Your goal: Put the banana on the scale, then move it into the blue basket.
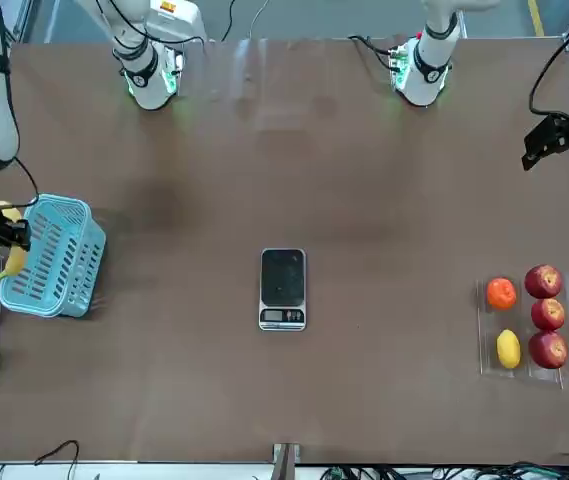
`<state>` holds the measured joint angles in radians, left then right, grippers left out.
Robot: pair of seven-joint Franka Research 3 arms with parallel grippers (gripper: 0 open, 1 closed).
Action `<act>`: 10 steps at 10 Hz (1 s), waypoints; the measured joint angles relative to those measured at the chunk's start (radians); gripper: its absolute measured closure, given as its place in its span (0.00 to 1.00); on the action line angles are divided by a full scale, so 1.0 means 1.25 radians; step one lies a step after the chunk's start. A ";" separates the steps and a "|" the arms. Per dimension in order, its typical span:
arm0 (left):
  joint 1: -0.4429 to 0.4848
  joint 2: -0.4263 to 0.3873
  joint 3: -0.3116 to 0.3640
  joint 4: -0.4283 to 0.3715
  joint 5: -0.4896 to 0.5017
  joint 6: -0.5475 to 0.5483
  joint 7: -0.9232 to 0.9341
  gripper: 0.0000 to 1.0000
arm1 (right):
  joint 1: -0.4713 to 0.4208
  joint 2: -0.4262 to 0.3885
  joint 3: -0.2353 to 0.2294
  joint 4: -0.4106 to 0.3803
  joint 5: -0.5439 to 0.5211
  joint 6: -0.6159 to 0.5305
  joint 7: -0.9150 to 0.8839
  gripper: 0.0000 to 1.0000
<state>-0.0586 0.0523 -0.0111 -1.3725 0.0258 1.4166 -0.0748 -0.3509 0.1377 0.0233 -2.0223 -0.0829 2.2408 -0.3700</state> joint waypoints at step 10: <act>0.000 0.000 0.000 0.000 0.000 0.000 0.000 0.00 | 0.019 0.048 0.009 -0.033 0.065 0.064 -0.010 0.52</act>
<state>-0.0582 0.0523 -0.0111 -1.3725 0.0258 1.4166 -0.0748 -0.3268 0.1977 0.0344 -2.0632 -0.0015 2.3208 -0.3822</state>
